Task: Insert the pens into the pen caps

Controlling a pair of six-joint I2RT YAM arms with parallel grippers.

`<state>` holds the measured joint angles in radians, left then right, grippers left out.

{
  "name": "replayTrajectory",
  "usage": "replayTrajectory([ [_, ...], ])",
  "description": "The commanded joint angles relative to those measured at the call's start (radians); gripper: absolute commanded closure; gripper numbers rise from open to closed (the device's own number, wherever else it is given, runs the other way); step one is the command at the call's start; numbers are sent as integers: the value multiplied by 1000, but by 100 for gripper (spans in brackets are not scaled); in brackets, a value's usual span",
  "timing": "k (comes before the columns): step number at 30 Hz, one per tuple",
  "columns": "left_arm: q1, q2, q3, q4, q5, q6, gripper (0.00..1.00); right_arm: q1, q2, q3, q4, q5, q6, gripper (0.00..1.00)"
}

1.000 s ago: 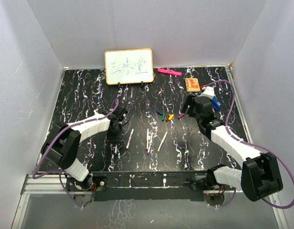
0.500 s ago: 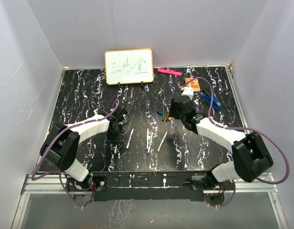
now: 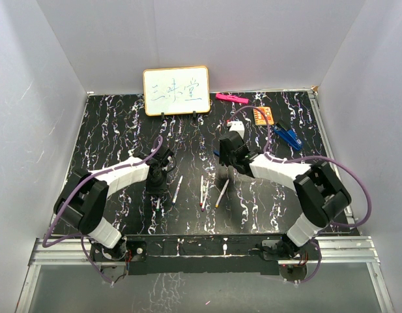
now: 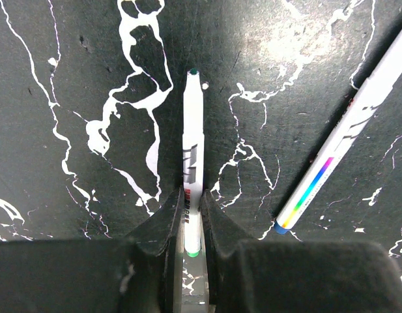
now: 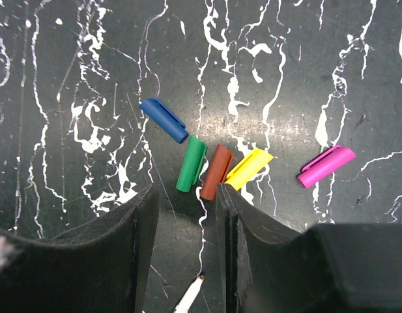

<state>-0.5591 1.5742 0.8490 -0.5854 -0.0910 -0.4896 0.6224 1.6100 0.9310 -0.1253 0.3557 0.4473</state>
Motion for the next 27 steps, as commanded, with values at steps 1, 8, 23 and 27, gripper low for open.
replayTrajectory([
  [1, 2, 85, -87, 127, -11, 5, 100, 7, 47, 76, 3, 3, -4, 62],
  [8, 2, 82, -106, 144, 12, 5, 100, 16, 116, 111, -14, 25, -3, 61],
  [23, 2, 115, -100, 145, -1, 0, 100, 16, 207, 172, -25, 67, -5, 65],
  [27, 1, 125, -97, 145, 0, 2, 100, 17, 222, 182, -31, 69, -5, 65],
])
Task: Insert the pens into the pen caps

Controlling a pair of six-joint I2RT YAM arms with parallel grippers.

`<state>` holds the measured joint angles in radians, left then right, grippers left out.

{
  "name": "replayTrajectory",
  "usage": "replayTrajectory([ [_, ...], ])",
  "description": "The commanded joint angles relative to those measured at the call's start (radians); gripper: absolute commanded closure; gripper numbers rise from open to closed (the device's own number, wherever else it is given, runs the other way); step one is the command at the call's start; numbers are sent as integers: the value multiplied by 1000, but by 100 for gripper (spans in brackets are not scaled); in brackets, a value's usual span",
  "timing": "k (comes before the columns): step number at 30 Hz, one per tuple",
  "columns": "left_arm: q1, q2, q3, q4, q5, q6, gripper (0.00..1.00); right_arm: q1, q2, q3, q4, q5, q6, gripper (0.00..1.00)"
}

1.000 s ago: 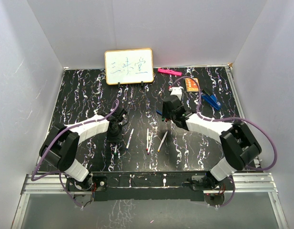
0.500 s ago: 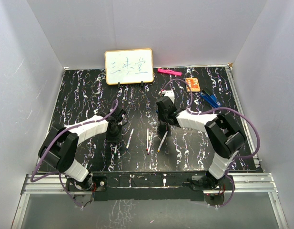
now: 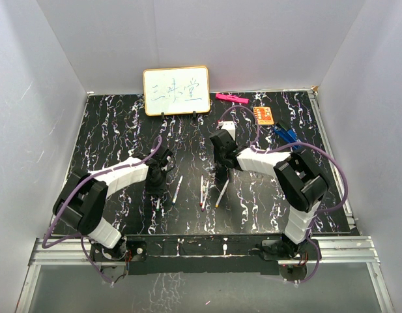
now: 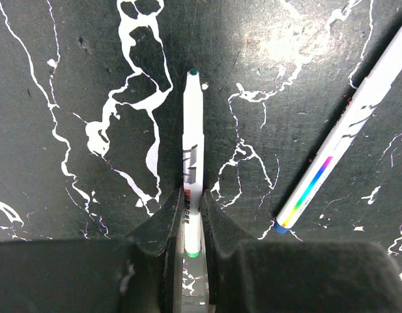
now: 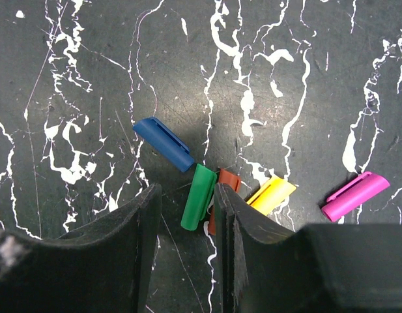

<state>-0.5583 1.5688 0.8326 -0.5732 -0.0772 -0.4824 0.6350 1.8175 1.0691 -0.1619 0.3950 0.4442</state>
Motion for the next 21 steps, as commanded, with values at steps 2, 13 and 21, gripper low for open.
replayTrajectory([
  [2, 0, 136, -79, 132, -14, -3, 100, 3, 21, 46, 4, 30, -1, 66],
  [13, 0, 156, -75, 133, -15, 4, 100, 4, 44, 35, -14, 33, 16, 72],
  [21, 1, 155, -75, 133, -9, 4, 100, 4, 46, 36, -86, 48, 30, 76],
])
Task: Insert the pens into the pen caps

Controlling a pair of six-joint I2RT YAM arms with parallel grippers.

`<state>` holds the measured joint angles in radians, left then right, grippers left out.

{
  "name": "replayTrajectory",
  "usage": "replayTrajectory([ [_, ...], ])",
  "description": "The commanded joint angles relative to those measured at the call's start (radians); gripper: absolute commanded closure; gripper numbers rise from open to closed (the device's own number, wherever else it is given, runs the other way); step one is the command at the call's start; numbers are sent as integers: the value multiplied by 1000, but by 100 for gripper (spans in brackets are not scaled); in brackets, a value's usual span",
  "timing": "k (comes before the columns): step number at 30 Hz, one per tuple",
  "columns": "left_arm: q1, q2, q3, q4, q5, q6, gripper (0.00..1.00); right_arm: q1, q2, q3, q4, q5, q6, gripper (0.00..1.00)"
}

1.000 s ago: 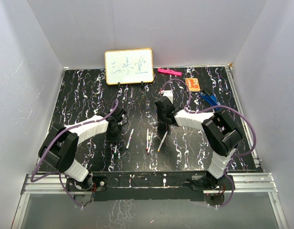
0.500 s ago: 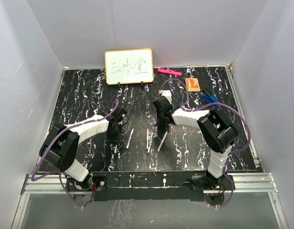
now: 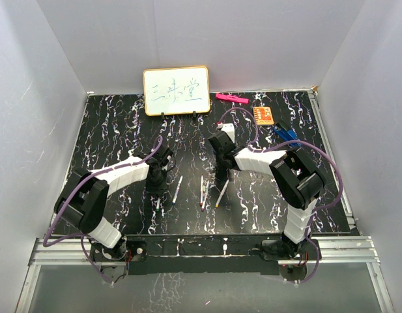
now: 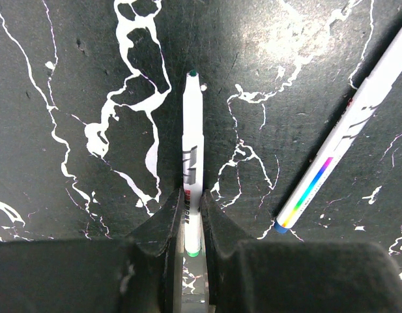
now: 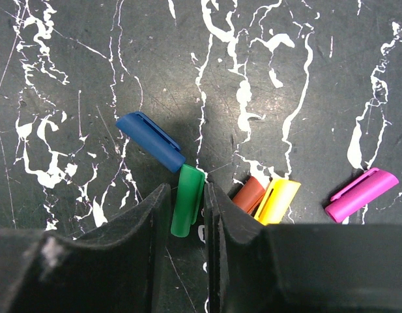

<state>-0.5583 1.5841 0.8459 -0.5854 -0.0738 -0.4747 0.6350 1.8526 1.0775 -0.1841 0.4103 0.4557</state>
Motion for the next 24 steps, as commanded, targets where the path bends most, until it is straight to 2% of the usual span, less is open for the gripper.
replayTrajectory([
  [1, 0, 137, -87, 145, -13, -4, 100, 4, 9, 23, -72, 33, 21, 76],
  [9, 0, 138, -89, 148, -14, -4, 100, 5, 12, -1, -92, 16, 26, 81],
  [14, 1, 134, -89, 147, -15, -4, 100, 6, 32, 6, -116, -10, 26, 100],
  [24, 1, 86, -71, 136, -43, 11, 100, 5, -3, 55, -142, -17, 6, 100],
])
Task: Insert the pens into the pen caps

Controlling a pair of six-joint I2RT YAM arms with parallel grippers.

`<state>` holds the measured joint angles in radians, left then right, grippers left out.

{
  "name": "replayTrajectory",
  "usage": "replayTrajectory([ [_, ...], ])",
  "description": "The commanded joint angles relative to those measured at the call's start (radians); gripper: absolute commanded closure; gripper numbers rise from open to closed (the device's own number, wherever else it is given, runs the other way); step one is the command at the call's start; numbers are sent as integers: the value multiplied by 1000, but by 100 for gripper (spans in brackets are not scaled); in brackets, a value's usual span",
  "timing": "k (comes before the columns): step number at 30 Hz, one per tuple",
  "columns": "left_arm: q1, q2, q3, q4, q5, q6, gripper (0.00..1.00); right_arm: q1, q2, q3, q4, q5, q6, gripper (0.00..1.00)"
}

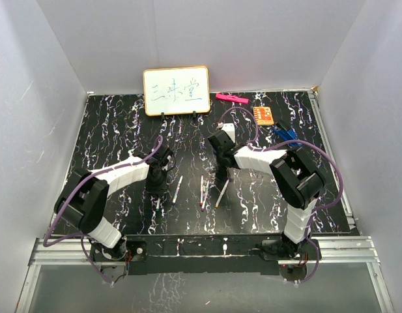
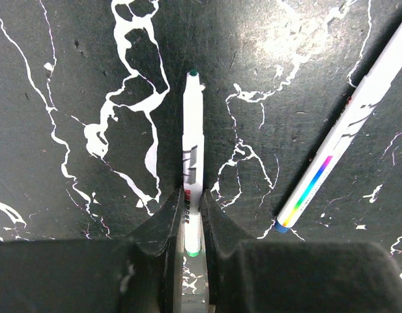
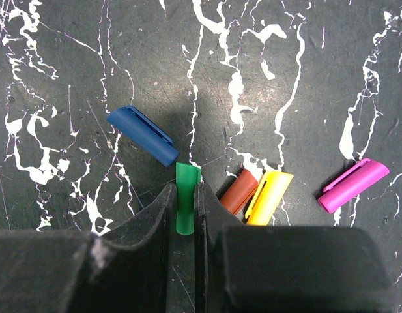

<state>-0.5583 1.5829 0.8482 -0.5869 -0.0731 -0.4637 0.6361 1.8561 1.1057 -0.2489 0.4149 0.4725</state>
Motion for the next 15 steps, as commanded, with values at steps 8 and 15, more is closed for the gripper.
replayTrajectory([
  [8, -4, 9, 1, 124, -47, 48, 100, 4, -154, 36, 15, -22, -44, 100],
  [15, -8, -98, 29, 168, -64, 66, 100, 5, -288, -43, 187, -37, -71, 100],
])
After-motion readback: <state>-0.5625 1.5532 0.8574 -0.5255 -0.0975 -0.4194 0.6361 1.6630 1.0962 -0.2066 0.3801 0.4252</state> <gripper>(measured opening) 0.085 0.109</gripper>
